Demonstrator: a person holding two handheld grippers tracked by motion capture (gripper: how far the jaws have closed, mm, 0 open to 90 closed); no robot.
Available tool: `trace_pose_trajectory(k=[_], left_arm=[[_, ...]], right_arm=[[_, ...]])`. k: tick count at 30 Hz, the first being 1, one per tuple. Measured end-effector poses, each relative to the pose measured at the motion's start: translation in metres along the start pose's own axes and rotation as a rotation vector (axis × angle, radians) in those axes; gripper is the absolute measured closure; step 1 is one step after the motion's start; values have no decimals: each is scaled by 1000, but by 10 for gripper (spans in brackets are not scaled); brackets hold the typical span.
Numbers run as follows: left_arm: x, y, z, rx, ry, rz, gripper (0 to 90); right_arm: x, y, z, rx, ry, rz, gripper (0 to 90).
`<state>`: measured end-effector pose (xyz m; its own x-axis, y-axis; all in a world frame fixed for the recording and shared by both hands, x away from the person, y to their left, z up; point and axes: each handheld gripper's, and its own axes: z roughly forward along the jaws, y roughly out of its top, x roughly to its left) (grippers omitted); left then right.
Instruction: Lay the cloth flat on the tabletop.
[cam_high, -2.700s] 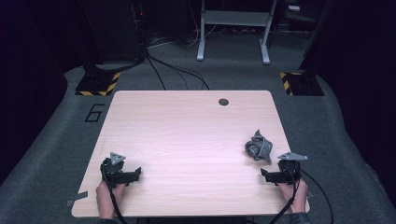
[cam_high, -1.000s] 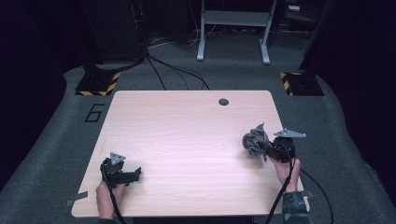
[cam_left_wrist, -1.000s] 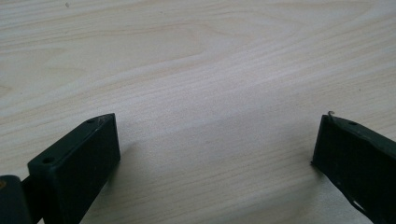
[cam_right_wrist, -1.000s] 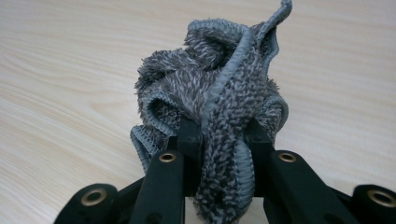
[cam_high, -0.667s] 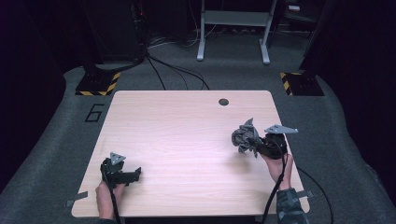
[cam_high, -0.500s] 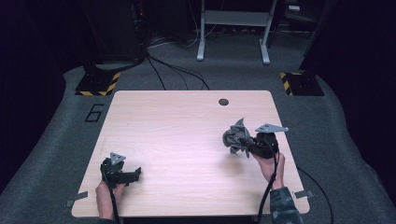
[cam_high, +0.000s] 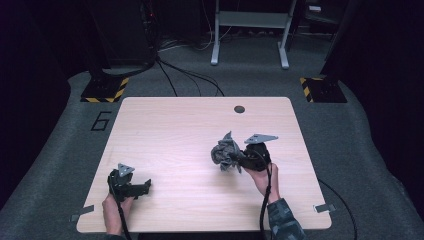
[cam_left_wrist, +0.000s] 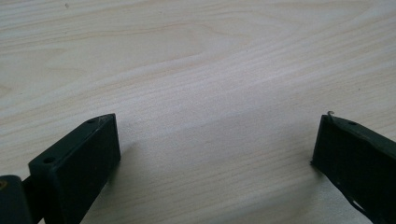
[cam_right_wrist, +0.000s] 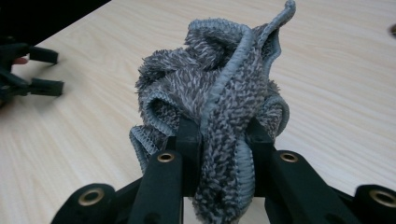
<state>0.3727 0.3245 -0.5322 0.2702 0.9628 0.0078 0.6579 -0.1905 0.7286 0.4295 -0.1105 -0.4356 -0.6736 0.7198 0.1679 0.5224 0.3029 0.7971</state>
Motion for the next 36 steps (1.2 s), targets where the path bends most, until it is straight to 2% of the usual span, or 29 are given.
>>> trace_pose_trajectory(k=[3, 6, 10, 13, 14, 15, 16, 17, 18, 20, 21, 23, 24, 25, 27, 28, 29, 31, 32, 33, 36], left_arm=[[1, 0, 0, 7, -3, -1, 5], [1, 0, 0, 5, 0, -5, 5], [1, 1, 0, 10, -1, -8, 4], [1, 1, 0, 4, 1, -11, 4], [1, 1, 0, 5, 1, -11, 4], [1, 1, 0, 5, 1, -11, 4], [1, 1, 0, 10, 1, -6, 4], [1, 1, 0, 5, 1, -12, 4], [2, 1, 0, 12, 8, -9, 3], [1, 1, 0, 12, 19, -25, 3], [1, 1, 0, 13, 33, -42, 3], [1, 1, 0, 11, 44, -44, 3], [-1, 1, 0, 12, 56, -56, 3], [-1, 0, -1, 13, 61, -58, 3], [-2, 1, -5, 46, 76, -73, 6], [-4, 0, -7, 31, 124, -108, 72], [-5, 0, -9, 21, 123, -116, 72], [-11, 1, -10, -16, 111, -134, 108], [-17, 3, -10, -38, 89, -122, 113], [-17, 3, -10, -38, 89, -122, 105], [-34, 11, -12, -82, 28, -95, 81]], right_arm=[[13, 2, 11, 28, 25, -23, 732], [24, 0, 21, 42, 56, -7, 731], [31, 0, 30, 52, 65, -18, 724], [35, -5, 47, 80, 62, 5, 700], [36, -8, 55, 103, 46, 0, 662], [38, -12, 62, 126, 25, 2, 562], [39, -16, 68, 133, 21, -1, 500], [40, -22, 70, 131, 24, -1, 334], [39, -24, 65, 125, 18, -5, 271], [38, -24, 62, 116, 24, -7, 248], [32, -23, 47, 87, 23, -13, 208], [31, -23, 42, 82, 25, -10, 207], [27, -24, 30, 69, 28, -31, 209], [27, -24, 30, 69, 28, -31, 209], [26, -25, 24, 64, 31, -36, 218], [25, -25, 21, 51, 42, -38, 242], [25, -25, 21, 51, 42, -38, 242], [27, -24, 20, 50, 46, -38, 300], [30, -22, 21, 39, 58, -43, 298], [30, -22, 21, 39, 58, -43, 298], [35, -17, 22, 35, 59, -51, 298]])
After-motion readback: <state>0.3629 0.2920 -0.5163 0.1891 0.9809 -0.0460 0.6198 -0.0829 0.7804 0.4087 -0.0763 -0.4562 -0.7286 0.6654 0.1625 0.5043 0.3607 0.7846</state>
